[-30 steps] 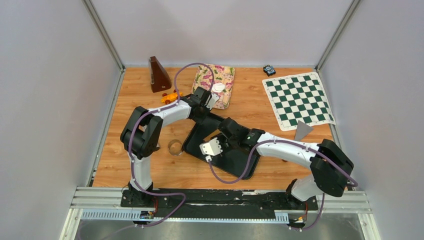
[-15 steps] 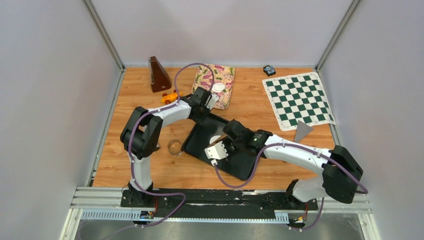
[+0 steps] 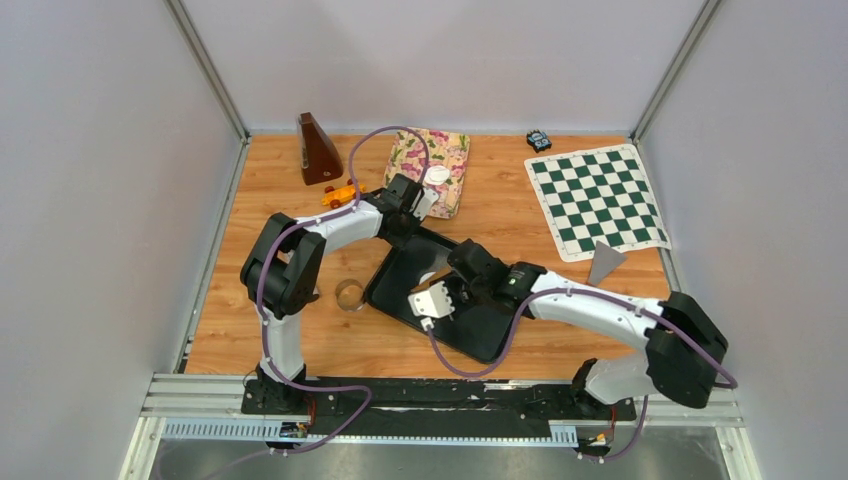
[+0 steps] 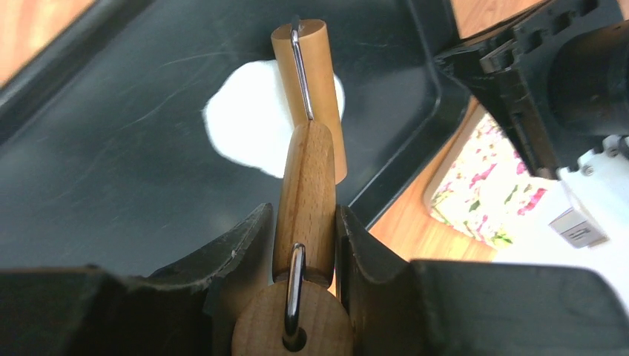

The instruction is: Roll out the dumpling wrappers from the dough

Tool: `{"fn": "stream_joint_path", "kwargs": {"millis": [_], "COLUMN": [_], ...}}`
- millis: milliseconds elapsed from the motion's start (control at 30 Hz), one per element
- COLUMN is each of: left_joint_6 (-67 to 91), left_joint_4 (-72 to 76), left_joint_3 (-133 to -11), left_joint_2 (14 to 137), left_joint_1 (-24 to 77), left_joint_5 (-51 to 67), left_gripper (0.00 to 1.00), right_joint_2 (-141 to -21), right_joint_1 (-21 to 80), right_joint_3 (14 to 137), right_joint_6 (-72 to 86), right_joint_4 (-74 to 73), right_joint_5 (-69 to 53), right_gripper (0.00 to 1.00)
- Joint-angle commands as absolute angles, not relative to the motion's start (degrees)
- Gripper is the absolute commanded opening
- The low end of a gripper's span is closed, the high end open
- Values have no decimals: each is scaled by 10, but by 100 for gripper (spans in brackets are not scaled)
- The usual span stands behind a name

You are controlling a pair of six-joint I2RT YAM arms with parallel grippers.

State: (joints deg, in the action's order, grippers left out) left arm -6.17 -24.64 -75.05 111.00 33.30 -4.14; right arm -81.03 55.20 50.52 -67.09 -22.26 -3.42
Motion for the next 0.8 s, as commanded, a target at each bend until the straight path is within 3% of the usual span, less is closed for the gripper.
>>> {"fn": "stream_joint_path", "kwargs": {"millis": [0, 433, 767], "left_joint_6": [-87, -91, -88], "left_joint_4": [-251, -249, -249], "left_joint_3": [-753, -751, -752], "left_joint_2": [1072, 1070, 1073], "left_joint_1": [335, 336, 335], "left_joint_5": [-46, -50, -47], "left_gripper": [0, 0, 0], "right_joint_2": [-749, -877, -791], "right_joint_1": [557, 556, 562], "right_joint_3": [476, 499, 476], "right_joint_6": [-655, -636, -678], "right_joint_4": [-352, -224, -366], "right_joint_5": [-114, -80, -72], "right_gripper": [0, 0, 0]}}
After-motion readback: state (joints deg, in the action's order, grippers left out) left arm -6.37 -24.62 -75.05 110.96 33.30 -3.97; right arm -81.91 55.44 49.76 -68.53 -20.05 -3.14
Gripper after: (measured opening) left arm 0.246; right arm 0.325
